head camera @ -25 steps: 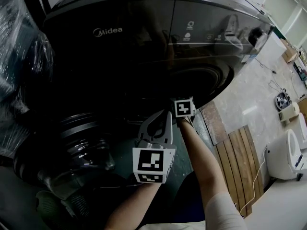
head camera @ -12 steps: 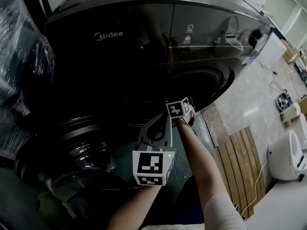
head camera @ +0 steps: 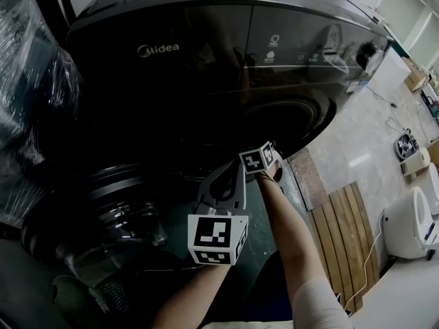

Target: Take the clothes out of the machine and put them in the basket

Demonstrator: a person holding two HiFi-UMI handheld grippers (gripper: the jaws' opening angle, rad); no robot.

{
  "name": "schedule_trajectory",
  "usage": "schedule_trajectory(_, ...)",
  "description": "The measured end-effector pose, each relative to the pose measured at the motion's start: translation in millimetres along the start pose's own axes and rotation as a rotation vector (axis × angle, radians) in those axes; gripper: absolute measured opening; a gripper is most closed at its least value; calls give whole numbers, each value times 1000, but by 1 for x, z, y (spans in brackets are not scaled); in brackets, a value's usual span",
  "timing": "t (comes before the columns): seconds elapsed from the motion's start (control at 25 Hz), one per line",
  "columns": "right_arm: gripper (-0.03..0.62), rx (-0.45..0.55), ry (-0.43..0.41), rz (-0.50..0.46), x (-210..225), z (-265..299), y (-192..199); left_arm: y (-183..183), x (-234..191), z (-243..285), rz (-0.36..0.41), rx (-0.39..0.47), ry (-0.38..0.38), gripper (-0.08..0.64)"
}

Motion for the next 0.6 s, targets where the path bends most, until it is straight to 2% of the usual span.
schedule_trajectory(0.24,26,85,-53,49,4,-10,-2,-2,8,-2,6,8,19,21)
schedule_trajectory(0.44,26,178,-147,213,5,-26,-9,-1,4,-2,-15,2,14,21)
schedule_trajectory(0.6,26,245,-165,264,12,-42,-16,-11,3,-4,18,29,13,21)
Point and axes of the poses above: the fingertips, and each gripper's own axes: z forward along the fingers, x to its right, y out of its underside, the point moved 3 cm from there along -z, backward along the fingers, and after that the axes turned 9 degrees about x, right-handed, at the moved point
